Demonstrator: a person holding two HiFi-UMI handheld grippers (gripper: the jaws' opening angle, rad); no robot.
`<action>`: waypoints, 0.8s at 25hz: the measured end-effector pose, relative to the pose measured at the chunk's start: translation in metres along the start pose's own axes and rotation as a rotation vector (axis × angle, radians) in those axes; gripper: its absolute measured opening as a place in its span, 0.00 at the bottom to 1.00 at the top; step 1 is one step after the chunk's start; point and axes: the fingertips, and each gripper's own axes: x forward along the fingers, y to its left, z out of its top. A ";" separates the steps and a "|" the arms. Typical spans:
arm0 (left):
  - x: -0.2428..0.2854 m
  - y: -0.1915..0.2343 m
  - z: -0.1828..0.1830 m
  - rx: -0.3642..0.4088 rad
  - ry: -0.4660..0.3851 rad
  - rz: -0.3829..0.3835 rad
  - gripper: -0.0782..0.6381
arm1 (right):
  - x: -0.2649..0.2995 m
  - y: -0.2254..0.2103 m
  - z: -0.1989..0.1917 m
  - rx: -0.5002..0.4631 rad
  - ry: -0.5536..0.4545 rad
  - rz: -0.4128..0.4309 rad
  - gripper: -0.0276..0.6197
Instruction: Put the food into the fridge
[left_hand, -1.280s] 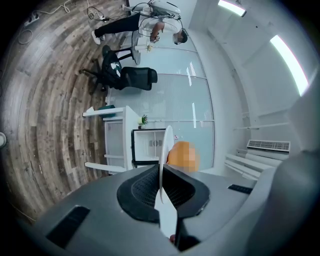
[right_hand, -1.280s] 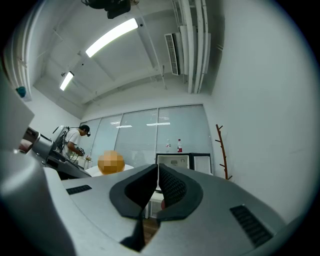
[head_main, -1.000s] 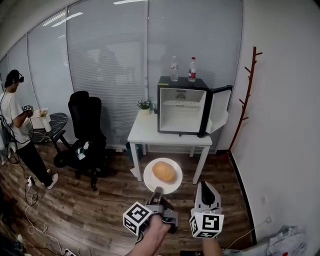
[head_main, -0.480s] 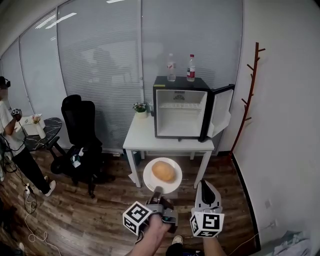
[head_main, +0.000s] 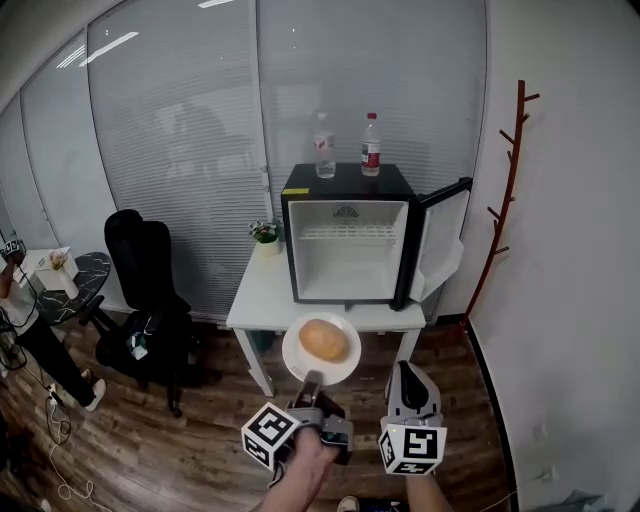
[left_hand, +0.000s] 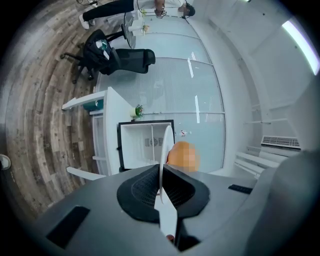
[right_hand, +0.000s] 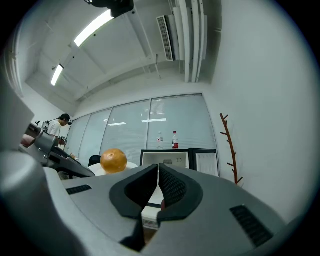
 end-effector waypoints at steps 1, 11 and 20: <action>0.013 -0.001 -0.002 0.002 -0.002 -0.002 0.16 | 0.011 -0.008 -0.002 0.002 -0.001 0.002 0.09; 0.099 0.005 0.002 0.005 -0.031 0.022 0.16 | 0.094 -0.045 -0.027 0.027 0.014 0.024 0.09; 0.195 0.025 0.030 -0.017 -0.002 0.026 0.16 | 0.186 -0.055 -0.057 -0.001 0.027 0.005 0.09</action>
